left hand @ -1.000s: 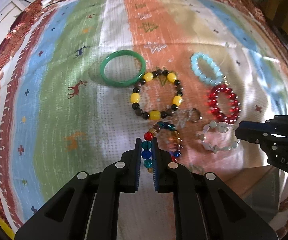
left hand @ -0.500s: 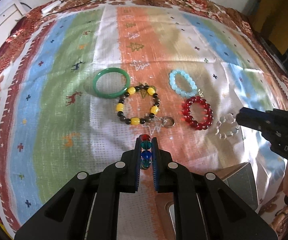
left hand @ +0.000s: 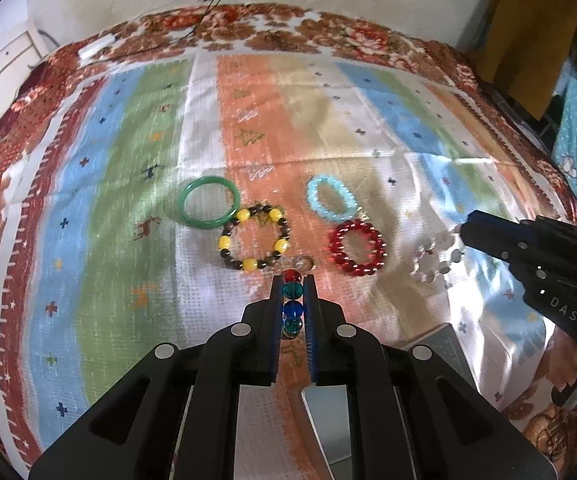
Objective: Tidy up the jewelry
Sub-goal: 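Carry the multicolour bracelet in the left tool while the right tool carries the white bracelet to the tin, then open the left tool over the tin while the right tool releases the white bracelet there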
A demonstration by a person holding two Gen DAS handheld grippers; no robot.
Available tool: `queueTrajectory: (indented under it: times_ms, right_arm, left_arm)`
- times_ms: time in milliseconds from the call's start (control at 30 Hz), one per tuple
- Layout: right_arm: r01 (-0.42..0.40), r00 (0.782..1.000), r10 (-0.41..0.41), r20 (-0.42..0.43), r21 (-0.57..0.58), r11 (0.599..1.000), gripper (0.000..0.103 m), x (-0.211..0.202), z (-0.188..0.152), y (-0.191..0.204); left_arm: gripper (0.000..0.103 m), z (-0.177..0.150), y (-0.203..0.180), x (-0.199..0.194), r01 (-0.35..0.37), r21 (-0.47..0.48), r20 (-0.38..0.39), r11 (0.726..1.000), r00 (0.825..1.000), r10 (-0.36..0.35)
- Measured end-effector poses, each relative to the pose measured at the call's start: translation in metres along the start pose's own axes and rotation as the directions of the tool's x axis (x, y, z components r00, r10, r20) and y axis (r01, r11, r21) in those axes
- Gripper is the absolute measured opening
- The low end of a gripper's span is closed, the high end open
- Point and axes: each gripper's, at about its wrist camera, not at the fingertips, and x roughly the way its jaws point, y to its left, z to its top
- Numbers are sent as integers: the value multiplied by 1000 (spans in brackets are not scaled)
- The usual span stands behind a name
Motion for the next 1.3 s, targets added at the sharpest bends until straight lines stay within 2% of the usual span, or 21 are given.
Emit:
queueTrajectory:
  times_ms: [167,367,567,733,900,1233,1267,1300]
  right_arm:
    - [-66,994,69,79,-41,997,15,-22,0,12]
    - [-83,990,88,106,-58,995,15,-32,-4,20]
    - [-160,980,163,117,-31,987,15,-44,-14,20]
    - [-196,975,197,105,-19,980,15,-51,-26,23]
    - [-238,969,238,59,-20,971,15,-50,-41,29]
    - [-244,970,244,-4,-23,969,15,-42,-54,32]
    - [-244,969,244,-26,-17,970,15,-39,-55,31]
    - [-233,972,233,-36,-13,972,15,-35,-55,30]
  left_arm:
    - [9,-4,-11,-21,42,28,66,999,997,-44]
    - [9,-12,-20,-38,70,45,109,997,991,-75]
    - [9,-22,-29,-53,97,64,140,993,985,-105]
    - [9,-35,-36,-60,119,88,141,989,981,-131]
    - [9,-49,-43,-64,126,101,142,987,980,-139]
    - [10,-64,-49,-57,128,114,97,985,986,-139]
    - [10,-64,-49,-56,121,113,96,986,987,-132]
    - [18,-63,-48,-55,108,107,95,988,988,-118]
